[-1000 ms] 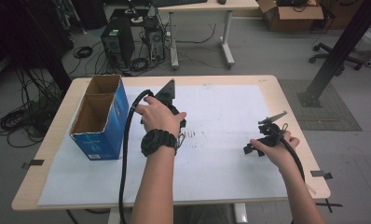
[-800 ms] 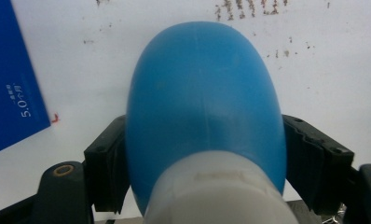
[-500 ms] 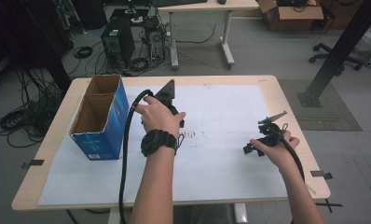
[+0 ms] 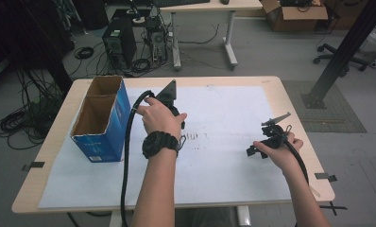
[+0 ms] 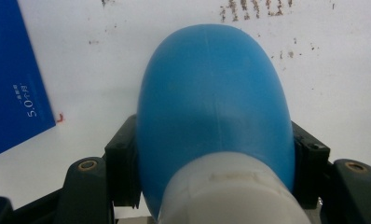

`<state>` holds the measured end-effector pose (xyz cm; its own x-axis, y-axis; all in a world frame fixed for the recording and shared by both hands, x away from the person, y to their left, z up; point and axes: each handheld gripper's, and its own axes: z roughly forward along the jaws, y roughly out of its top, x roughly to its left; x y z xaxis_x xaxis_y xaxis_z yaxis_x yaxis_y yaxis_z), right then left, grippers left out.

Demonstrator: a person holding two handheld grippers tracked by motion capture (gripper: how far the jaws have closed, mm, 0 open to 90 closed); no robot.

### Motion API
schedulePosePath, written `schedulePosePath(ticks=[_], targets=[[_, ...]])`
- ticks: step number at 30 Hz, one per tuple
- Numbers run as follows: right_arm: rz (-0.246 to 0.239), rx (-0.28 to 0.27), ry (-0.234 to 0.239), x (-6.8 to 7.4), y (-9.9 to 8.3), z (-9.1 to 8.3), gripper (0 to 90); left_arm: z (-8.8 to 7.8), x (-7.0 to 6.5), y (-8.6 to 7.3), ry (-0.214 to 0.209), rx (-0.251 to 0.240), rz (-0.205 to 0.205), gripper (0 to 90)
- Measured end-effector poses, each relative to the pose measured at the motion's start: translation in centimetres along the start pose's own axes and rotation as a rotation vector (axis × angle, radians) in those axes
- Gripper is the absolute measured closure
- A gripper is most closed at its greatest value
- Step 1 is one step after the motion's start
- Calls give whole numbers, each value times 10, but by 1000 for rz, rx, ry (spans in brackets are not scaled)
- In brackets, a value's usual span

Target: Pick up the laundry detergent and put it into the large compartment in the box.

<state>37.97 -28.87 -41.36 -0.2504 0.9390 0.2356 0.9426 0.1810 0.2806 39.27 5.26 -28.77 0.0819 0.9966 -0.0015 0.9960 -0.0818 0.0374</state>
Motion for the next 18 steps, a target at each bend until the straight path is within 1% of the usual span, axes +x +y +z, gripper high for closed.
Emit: schedulePosePath(ticks=[9, 16, 18], targets=[[3, -3, 3, 1, 1, 0, 38, 0, 0, 1, 0, 8, -1, 364], [-11, -8, 2, 2, 1, -2, 38, -1, 1, 2, 1, 17, 3, 368], [-4, -10, 4, 3, 1, -3, 38, -1, 1, 2, 1, 21, 5, 368]])
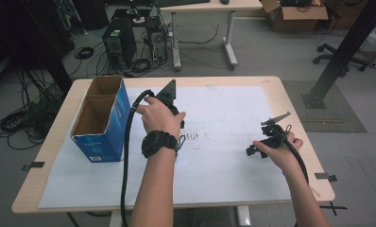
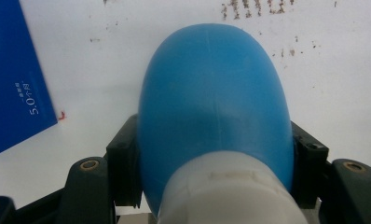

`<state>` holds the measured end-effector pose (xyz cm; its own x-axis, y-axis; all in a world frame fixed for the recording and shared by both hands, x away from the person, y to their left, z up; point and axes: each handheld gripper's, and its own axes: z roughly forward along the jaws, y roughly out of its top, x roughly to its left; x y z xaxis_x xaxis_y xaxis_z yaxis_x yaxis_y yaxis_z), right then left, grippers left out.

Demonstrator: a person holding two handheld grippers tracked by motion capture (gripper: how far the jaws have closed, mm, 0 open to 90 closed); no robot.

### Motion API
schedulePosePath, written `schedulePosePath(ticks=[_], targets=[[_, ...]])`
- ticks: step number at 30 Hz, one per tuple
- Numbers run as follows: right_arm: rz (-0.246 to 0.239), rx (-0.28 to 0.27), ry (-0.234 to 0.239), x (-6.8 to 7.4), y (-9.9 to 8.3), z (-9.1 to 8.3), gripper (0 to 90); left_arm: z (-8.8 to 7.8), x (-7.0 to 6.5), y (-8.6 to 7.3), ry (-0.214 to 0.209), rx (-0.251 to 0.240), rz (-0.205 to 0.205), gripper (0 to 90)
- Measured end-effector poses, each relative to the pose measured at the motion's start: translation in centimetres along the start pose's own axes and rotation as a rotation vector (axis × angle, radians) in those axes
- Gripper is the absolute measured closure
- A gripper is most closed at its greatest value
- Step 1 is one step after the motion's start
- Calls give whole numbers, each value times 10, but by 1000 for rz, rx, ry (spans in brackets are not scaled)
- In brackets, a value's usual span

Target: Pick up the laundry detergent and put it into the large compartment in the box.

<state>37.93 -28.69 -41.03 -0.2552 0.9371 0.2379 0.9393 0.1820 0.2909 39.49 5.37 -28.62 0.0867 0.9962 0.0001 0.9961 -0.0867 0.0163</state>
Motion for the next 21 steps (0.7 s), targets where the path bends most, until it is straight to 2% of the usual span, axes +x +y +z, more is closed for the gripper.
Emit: schedulePosePath(ticks=[11, 21], targets=[[3, -5, -7, 1, 0, -3, 37, -2, -3, 0, 11, 6, 15, 370], [-13, -5, -2, 5, 2, -8, 37, -22, -3, -2, 16, 2, 32, 370]])
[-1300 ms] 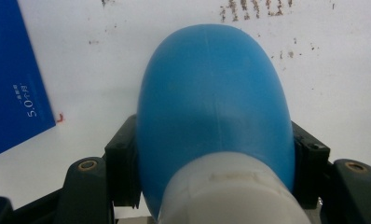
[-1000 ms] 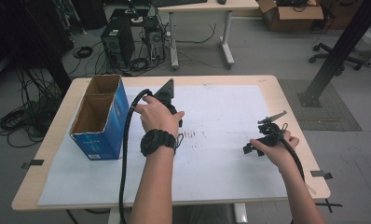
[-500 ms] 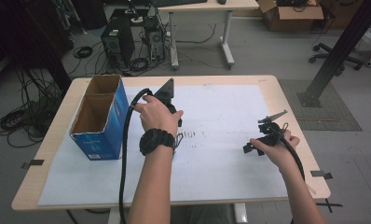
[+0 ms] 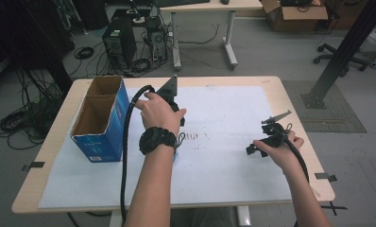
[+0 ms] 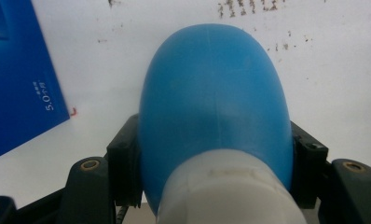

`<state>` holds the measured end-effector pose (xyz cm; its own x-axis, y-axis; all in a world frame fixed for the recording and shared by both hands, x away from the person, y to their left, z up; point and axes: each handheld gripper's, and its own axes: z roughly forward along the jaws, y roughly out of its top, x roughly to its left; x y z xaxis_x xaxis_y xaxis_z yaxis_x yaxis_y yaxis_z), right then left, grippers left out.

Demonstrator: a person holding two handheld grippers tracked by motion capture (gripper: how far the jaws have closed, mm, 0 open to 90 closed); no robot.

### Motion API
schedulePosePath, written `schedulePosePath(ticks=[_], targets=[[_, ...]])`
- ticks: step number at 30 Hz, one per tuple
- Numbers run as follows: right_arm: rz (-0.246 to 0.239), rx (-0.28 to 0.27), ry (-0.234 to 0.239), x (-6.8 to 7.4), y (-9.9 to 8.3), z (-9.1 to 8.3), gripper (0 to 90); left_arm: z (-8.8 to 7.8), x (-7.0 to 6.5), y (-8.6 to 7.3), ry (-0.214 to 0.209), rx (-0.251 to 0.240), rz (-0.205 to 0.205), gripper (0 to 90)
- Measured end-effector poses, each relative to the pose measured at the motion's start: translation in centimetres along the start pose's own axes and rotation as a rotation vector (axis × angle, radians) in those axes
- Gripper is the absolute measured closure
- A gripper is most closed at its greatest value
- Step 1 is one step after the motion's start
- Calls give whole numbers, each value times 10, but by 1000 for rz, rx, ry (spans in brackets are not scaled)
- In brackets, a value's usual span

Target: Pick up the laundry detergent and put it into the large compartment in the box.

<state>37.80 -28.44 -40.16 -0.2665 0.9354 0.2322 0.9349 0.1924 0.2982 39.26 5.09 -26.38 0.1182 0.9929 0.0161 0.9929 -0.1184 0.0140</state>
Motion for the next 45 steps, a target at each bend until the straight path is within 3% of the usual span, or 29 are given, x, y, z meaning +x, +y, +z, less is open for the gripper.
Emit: schedulePosePath(ticks=[26, 45], targets=[[-5, -3, 4, 9, 9, -15, 36, -86, 14, 2, 5, -31, 65, 371], [4, 9, -6, 11, 14, -15, 36, -135, 38, -1, 22, -59, 64, 372]])
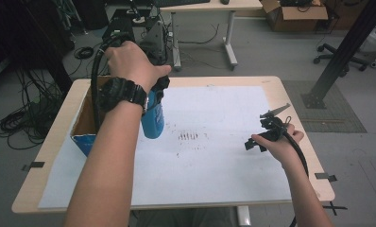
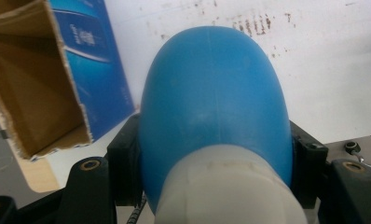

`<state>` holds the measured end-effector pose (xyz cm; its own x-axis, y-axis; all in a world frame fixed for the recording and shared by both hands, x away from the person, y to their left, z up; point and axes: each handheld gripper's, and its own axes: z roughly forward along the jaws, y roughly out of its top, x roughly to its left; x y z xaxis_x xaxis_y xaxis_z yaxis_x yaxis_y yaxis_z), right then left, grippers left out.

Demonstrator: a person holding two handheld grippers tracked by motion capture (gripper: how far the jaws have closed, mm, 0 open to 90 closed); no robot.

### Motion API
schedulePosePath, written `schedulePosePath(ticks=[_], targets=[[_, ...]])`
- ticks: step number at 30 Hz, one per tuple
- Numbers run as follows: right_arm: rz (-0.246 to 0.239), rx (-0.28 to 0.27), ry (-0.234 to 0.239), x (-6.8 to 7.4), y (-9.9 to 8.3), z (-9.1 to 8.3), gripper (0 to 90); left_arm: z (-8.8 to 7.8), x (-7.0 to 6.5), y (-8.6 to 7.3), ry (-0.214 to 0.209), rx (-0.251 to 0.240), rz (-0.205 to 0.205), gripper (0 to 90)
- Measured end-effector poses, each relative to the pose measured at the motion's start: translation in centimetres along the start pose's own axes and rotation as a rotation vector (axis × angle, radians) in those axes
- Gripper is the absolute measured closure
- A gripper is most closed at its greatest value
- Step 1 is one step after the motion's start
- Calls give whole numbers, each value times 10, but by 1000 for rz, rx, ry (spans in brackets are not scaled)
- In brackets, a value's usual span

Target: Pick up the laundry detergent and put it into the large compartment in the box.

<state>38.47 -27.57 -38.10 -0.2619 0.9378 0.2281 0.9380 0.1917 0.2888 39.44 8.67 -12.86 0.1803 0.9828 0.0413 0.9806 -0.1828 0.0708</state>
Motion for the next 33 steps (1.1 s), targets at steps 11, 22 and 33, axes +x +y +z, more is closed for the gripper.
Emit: schedulePosePath(ticks=[11, 22, 33], targets=[[13, 3, -9, -1, 1, -2, 36, -24, 23, -2, -2, -15, -11, 372], [17, -7, -21, -2, 3, -9, 36, -44, 46, -2, -4, -35, -26, 372], [13, -11, -28, 0, 7, -14, 36, -51, 75, -3, 1, -42, -71, 372]])
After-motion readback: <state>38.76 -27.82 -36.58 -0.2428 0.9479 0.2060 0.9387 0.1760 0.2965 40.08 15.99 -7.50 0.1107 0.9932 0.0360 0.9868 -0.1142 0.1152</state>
